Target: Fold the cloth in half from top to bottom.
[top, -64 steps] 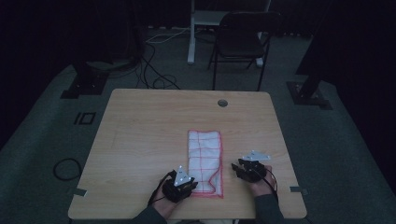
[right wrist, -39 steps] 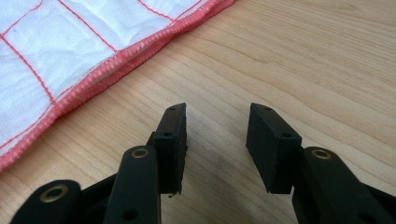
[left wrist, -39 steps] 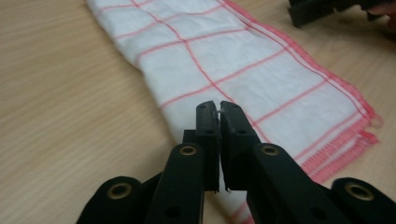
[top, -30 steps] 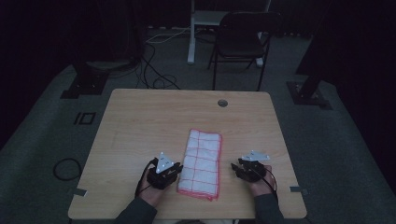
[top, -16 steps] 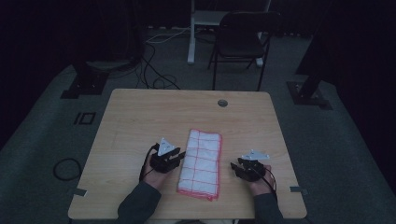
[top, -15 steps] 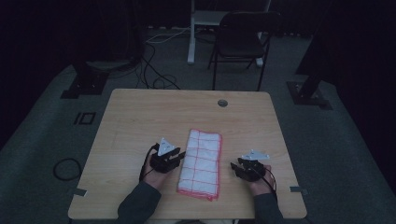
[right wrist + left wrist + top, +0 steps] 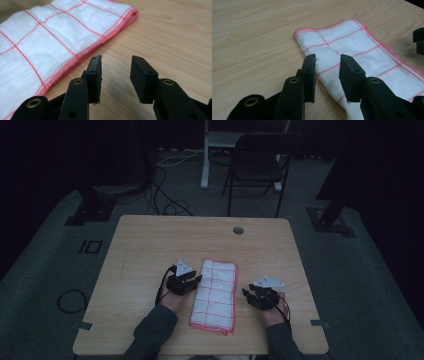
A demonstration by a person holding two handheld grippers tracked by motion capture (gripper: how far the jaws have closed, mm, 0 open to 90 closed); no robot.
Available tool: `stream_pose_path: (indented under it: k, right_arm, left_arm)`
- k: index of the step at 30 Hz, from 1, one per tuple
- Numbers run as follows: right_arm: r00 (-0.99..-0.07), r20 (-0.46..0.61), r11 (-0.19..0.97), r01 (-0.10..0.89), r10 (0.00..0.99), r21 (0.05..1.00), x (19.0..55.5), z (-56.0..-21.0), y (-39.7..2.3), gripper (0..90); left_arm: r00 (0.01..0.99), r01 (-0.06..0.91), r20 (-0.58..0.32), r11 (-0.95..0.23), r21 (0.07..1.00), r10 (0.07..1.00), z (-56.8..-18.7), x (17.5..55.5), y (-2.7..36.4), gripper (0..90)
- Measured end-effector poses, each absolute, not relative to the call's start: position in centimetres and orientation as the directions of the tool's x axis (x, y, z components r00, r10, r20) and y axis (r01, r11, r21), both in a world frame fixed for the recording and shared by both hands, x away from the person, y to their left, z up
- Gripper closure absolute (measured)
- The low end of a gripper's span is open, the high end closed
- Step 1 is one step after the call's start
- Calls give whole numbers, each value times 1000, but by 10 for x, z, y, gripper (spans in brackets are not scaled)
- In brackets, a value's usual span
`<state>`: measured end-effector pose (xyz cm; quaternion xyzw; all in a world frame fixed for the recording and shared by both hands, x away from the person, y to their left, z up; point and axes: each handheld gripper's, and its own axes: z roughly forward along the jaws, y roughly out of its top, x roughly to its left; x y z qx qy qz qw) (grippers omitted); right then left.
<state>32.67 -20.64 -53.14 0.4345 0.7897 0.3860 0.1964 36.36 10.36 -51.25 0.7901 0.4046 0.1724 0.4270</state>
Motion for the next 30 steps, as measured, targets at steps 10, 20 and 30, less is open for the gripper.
stream_pose_path:
  k: [10,20,30]
  right_arm:
    - [-547,31,321,535,837,782,335,-532,-198,628]
    - [-555,35,314,520,831,794,347,-524,-189,615]
    - [-552,41,309,526,833,793,369,-520,-178,603]
  left_arm:
    - [605,502,-85,-296,812,792,-520,377,98,664]
    - [590,524,-96,-289,801,802,-527,392,94,664]
    - [559,552,-113,-267,790,822,-532,407,94,662]
